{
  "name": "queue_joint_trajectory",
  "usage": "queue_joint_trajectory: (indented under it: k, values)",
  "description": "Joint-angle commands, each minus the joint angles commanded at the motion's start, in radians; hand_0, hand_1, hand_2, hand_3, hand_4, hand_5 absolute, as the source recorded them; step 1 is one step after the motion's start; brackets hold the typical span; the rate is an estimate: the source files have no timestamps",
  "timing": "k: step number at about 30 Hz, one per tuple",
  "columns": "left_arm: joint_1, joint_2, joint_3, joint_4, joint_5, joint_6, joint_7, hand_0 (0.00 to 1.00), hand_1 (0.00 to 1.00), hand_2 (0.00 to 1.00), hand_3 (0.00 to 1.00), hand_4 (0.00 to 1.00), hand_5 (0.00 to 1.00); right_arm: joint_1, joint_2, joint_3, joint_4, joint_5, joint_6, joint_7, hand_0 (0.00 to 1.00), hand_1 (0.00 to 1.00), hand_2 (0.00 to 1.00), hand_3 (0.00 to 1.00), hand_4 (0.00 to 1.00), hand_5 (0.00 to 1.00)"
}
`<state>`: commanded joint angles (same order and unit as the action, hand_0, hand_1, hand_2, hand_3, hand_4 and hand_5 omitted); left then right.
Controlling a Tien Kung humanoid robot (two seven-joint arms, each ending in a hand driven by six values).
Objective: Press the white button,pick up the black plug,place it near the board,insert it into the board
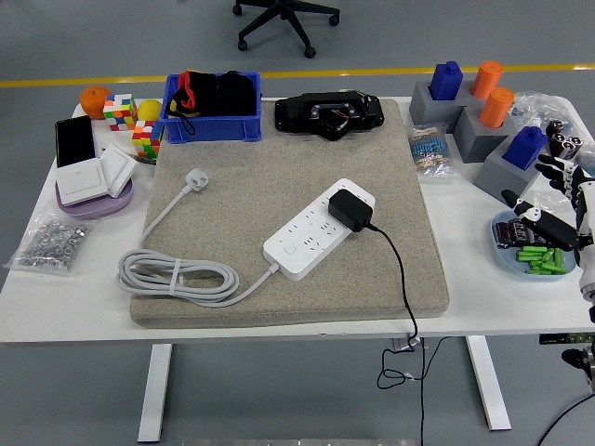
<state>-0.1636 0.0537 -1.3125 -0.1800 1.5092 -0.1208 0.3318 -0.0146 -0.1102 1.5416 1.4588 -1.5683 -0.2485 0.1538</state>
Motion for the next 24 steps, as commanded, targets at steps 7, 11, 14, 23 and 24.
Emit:
queue_joint_trajectory:
  k: [7,11,14,23,24]
  values:
    - [0.0,0.0,-0.005,0.0,0.002,0.002,-0.001,0.685,0.677,0.658,0.688,0.576,0.189,-0.003,0.009,0.032,0.007,-0.007,0.0,-0.003,0.814,0.79,0.736,0.768,0.998,0.373]
    - [0.001,0.001,-0.006,0.0,0.003,0.002,-0.002,0.684,0.677,0.658,0.688,0.577,0.189,-0.003,0.014,0.052,0.012,-0.015,0.002,-0.007,0.816,0.786,0.736,0.767,0.997,0.362]
    - [0.001,0.002,-0.007,0.0,0.004,0.002,-0.003,0.684,0.677,0.658,0.688,0.577,0.189,-0.003,0.019,0.067,0.015,-0.021,0.004,-0.012,0.816,0.786,0.736,0.767,0.997,0.362]
    - [0.005,0.003,-0.014,0.0,0.013,0.002,-0.003,0.685,0.677,0.658,0.688,0.575,0.189,-0.005,0.028,0.095,0.021,-0.033,0.005,-0.027,0.798,0.76,0.718,0.756,0.964,0.333]
    - [0.005,0.003,-0.015,0.0,0.014,0.002,-0.003,0.685,0.677,0.658,0.688,0.575,0.189,-0.005,0.029,0.096,0.021,-0.033,0.005,-0.028,0.798,0.76,0.718,0.756,0.964,0.333]
